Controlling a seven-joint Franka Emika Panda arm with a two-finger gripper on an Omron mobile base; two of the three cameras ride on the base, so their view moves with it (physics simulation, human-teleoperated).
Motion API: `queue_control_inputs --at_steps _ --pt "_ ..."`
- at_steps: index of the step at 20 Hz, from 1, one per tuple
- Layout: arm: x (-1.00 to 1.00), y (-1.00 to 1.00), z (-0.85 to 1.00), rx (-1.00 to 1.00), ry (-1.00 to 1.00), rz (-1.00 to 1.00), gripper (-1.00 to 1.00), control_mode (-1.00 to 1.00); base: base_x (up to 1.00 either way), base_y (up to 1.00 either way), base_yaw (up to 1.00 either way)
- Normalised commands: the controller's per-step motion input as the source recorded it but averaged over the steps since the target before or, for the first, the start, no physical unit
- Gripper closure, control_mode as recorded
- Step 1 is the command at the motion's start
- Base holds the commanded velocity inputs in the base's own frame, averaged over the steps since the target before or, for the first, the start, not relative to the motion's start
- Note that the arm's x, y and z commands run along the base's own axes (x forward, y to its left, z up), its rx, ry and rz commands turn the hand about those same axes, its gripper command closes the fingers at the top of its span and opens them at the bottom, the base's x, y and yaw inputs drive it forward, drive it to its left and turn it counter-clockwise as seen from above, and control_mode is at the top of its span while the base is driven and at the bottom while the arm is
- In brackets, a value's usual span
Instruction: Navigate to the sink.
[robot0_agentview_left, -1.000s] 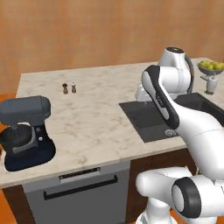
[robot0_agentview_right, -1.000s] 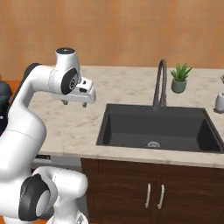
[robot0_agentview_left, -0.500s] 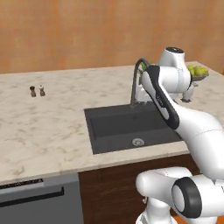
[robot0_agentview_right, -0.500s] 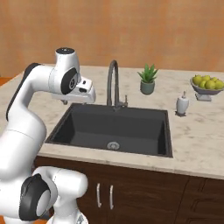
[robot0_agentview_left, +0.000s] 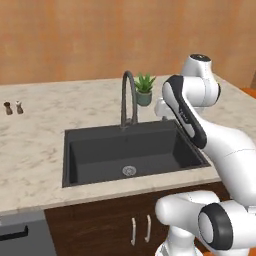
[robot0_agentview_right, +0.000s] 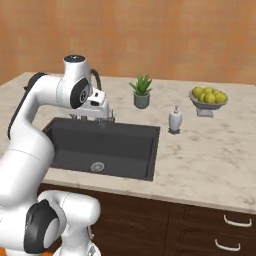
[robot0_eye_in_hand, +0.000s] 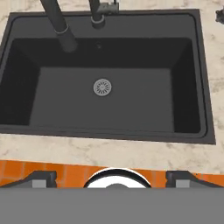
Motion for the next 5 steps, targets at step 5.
queue_control_inputs --at_steps 5 --pt "0.00 0.00 0.00 0.00 0.00 0.00 -1.00 1.00 0.27 -0.32 0.01"
